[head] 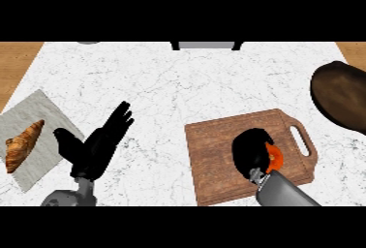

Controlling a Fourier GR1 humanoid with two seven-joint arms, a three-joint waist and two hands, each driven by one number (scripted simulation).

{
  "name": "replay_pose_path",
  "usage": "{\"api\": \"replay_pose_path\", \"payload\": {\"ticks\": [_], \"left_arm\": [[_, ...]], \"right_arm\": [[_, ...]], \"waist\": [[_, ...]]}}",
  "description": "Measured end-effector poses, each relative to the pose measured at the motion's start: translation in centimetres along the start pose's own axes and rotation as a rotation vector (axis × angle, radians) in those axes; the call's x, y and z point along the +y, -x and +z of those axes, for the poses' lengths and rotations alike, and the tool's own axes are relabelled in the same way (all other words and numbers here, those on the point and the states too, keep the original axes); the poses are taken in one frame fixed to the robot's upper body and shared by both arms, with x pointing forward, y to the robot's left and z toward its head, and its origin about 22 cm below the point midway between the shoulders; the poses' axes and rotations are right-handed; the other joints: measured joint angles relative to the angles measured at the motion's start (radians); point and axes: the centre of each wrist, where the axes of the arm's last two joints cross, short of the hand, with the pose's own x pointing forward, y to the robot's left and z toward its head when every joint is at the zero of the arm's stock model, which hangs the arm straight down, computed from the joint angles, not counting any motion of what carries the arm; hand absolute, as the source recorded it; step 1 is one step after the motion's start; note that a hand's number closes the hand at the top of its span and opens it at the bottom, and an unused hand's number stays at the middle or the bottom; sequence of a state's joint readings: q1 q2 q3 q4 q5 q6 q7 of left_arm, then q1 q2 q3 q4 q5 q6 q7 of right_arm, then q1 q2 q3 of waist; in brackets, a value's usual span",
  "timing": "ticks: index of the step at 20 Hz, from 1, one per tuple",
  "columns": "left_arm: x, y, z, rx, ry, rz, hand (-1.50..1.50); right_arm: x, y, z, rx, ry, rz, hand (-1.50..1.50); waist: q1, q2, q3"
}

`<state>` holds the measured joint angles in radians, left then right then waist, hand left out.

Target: Pick the squash from the cutting board and place it in the pan

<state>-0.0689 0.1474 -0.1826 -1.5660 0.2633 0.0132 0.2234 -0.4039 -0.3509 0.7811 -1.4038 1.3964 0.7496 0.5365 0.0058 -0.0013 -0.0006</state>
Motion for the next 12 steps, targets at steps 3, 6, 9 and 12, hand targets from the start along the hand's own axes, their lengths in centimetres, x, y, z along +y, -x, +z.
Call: {"api": "replay_pose_path", "payload": {"ticks": [3,6,9,12], "left_arm": [[0.3,-0.6,-0.1,-0.003,-0.003,0.003,0.0],[1.0,0.1,0.3,0.004,-0.031,0.008,0.0],[1.4,0.5,0.6,0.002,-0.058,0.018,0.0],[1.9,0.7,1.0,0.004,-0.082,0.025,0.0]], "right_arm": [[0.8,1.1,-0.4,-0.032,0.041,0.013,1.5],[3.4,2.7,1.0,-0.179,0.123,-0.095,1.5],[5.4,3.4,2.7,-0.369,0.197,-0.23,1.5],[8.0,5.3,4.1,-0.49,0.263,-0.336,1.5]], "waist": [[-0.002,0.0,0.0],[-0.03,-0.005,0.0],[-0.067,-0.01,0.003],[-0.09,-0.012,0.005]]}}
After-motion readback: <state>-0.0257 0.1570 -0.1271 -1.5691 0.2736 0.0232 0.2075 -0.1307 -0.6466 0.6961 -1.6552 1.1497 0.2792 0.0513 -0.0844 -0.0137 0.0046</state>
